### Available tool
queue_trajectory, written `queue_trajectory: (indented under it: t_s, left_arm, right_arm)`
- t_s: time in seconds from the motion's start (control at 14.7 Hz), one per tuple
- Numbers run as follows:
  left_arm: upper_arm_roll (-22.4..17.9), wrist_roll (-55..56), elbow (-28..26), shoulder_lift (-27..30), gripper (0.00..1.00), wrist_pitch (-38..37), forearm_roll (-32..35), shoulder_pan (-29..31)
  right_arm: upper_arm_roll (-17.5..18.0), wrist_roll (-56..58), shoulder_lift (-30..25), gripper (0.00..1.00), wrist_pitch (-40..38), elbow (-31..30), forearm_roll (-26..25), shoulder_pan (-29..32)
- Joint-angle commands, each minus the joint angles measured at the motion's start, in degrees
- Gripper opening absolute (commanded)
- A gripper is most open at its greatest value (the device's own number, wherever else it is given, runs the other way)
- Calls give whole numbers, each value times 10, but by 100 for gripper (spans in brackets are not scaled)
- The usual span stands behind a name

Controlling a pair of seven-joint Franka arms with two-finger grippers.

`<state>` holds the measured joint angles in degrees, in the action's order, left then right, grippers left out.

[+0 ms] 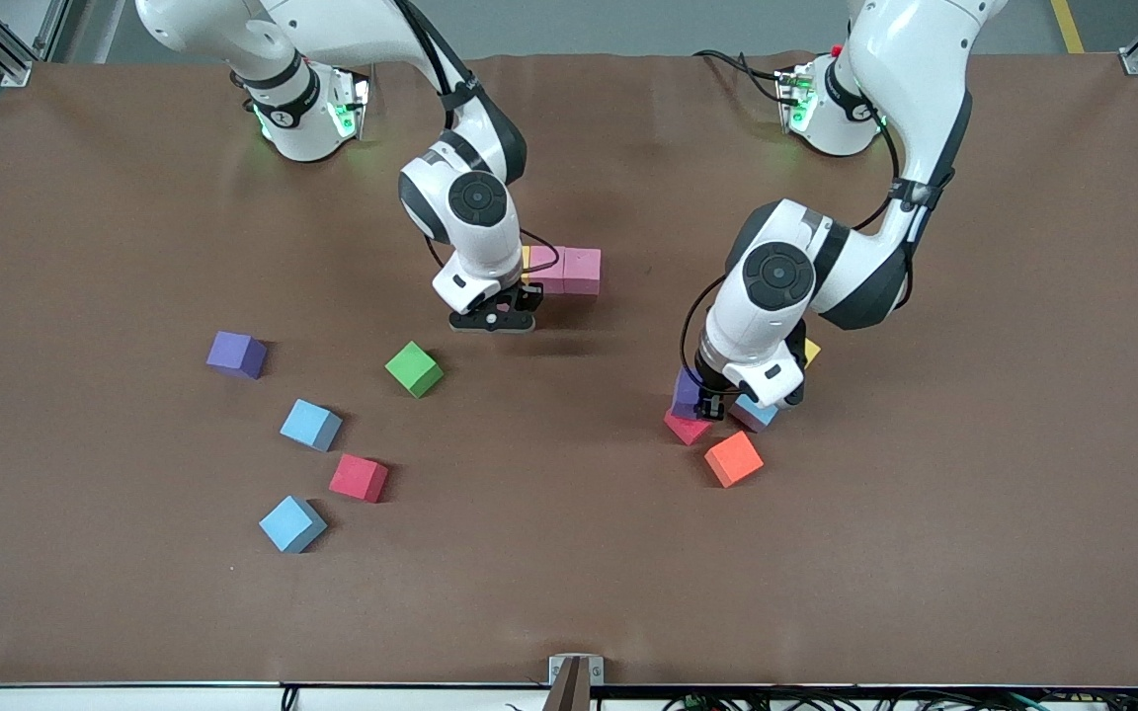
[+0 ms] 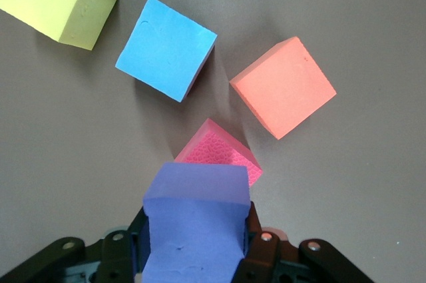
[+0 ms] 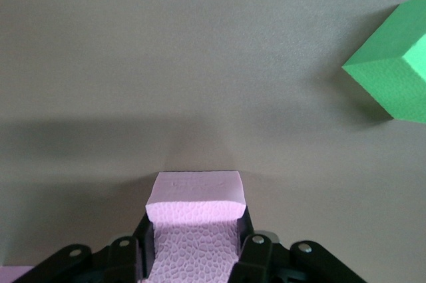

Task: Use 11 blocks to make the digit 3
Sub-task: 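Lower the pink cube beside the yellow cube with the right gripper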

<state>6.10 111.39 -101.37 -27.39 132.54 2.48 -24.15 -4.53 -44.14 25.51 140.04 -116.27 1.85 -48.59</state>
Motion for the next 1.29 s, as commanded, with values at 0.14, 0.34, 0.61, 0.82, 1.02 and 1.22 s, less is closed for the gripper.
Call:
queue_trajectory:
  t_s: [0.14,0.34,0.61,0.82,1.02,1.22]
  left_arm:
    - [0,2,15,-7,32,-13,-5,-1]
    - [0,2,14,-7,32,-13,-5,-1]
    - [0,2,14,-8,32,-13,-5,-1]
    - [-1,2,14,-9,32,-13,-5,-1]
    - [-1,2,14,-9,32,-13,-5,-1]
    - [-1,2,14,-9,32,-13,-5,-1]
  right_arm:
    - [-7,-19,-13,0,13,-22,1,-18]
    - [-7,-25,-15,0,12,-22,1,-20]
    - [-7,-29,-20,0,14,-29,1,-25]
    - [-7,-29,-38,0,49,-61,1,-27]
    - [-7,-31,-38,0,52,-65,1,-27]
    - [-7,-31,-35,0,51,-64,1,-27]
